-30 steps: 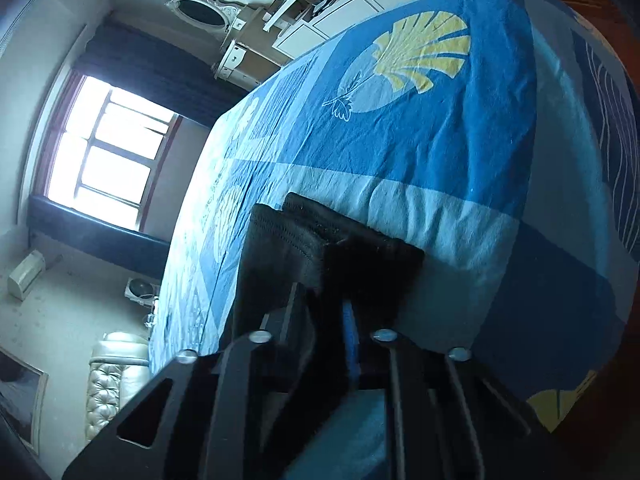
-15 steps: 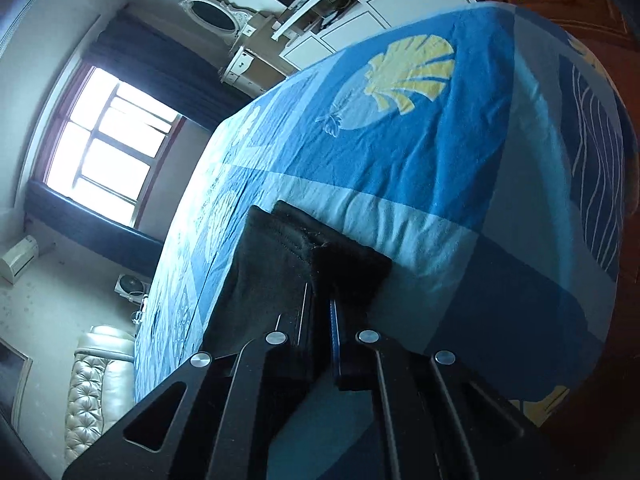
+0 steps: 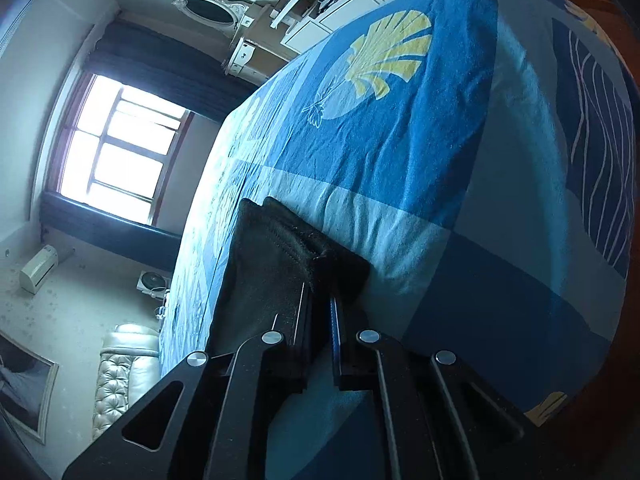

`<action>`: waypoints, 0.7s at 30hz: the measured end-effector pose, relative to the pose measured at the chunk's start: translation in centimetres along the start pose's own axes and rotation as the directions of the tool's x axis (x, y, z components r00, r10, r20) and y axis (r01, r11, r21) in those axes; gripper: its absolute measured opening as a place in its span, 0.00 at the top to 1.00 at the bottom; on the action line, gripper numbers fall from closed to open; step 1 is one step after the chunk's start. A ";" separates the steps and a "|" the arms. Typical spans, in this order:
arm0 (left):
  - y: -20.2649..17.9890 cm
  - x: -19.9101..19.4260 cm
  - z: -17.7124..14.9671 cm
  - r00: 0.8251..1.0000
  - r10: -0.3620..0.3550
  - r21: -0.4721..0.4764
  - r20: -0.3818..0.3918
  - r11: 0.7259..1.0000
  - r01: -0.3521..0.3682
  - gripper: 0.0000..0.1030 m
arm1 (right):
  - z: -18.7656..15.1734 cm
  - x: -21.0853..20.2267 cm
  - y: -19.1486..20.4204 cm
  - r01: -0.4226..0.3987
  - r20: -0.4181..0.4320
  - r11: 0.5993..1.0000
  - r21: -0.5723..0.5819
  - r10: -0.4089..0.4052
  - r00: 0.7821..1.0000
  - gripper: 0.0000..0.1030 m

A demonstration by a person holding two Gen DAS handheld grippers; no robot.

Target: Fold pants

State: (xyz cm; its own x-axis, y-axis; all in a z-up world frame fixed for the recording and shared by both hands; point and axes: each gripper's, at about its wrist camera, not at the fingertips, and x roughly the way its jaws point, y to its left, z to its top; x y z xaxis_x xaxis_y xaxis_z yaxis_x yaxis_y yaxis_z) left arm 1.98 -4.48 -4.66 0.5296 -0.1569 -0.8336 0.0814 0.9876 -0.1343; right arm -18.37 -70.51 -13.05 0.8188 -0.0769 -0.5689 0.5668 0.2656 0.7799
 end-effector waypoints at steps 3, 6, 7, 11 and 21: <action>0.3 0.1 -0.1 1.000 -0.007 0.004 0.006 1.000 0.007 0.02 | 0.8 -1.7 -0.1 0.007 0.012 0.999 -0.050 -0.007 1.000 0.70; 0.5 0.1 0.0 1.000 -0.010 0.013 0.017 1.000 0.009 0.02 | 2.7 -2.9 0.5 0.005 0.014 0.994 -0.108 -0.004 1.000 0.69; 0.6 0.1 0.1 1.000 -0.007 0.018 0.020 1.000 0.007 0.02 | 3.4 -3.0 0.8 -0.002 0.009 0.992 -0.123 0.003 1.000 0.69; 1.3 -0.3 0.4 0.999 0.003 0.020 0.038 1.000 -0.004 0.02 | 6.5 -1.4 4.0 -0.045 -0.077 0.966 -0.254 0.026 0.997 0.50; 4.4 -1.3 1.4 0.996 0.068 -0.019 0.064 0.998 -0.067 0.02 | 8.4 7.7 6.3 -0.020 -0.314 0.923 -0.385 -0.111 0.943 0.43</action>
State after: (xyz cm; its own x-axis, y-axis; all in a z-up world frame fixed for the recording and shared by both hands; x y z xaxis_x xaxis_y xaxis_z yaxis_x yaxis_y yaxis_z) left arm 2.85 0.05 -3.41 0.5868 -0.0884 -0.8049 0.0291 0.9957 -0.0882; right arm -7.75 -77.50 -10.38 0.6807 0.1997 -0.7048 0.4720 0.6161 0.6305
